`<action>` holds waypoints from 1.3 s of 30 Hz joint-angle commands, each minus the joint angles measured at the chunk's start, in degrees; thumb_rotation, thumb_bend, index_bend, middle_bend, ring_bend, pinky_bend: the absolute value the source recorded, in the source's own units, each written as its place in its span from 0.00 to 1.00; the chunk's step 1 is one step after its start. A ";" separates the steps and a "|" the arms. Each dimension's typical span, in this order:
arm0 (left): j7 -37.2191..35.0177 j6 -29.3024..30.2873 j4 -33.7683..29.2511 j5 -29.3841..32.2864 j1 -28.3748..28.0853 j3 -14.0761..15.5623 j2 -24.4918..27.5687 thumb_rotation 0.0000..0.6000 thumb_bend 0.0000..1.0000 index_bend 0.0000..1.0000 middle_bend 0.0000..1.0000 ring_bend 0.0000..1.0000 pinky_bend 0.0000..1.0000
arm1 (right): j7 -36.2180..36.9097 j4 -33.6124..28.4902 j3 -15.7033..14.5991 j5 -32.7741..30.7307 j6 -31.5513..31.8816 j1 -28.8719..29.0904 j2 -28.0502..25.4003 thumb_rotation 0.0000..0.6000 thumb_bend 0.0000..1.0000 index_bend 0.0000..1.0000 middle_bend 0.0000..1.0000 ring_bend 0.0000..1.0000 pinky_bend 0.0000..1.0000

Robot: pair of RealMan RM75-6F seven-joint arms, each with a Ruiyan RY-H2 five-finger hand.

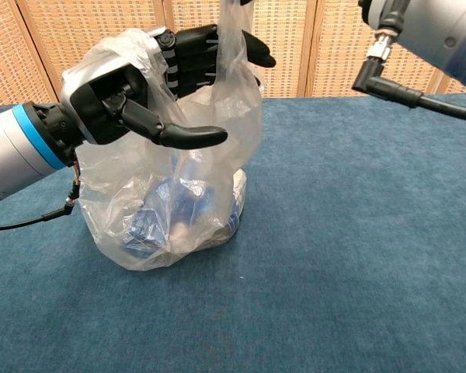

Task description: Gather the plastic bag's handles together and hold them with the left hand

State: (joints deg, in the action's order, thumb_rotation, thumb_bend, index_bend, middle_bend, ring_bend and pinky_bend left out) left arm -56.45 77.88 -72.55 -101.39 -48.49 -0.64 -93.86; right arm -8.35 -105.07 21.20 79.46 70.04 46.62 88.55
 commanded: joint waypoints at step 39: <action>9.49 -1.72 2.85 2.92 -3.22 -4.71 -8.26 1.00 0.24 0.21 0.11 0.15 0.05 | -3.24 -1.35 0.92 -0.72 -0.62 3.15 2.57 1.00 0.72 0.03 0.14 0.00 0.01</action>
State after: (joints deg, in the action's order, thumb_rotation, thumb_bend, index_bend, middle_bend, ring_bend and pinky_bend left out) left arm -47.03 76.12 -69.69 -98.50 -51.71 -5.34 -102.05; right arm -11.53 -106.52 22.01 78.81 69.37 49.68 91.02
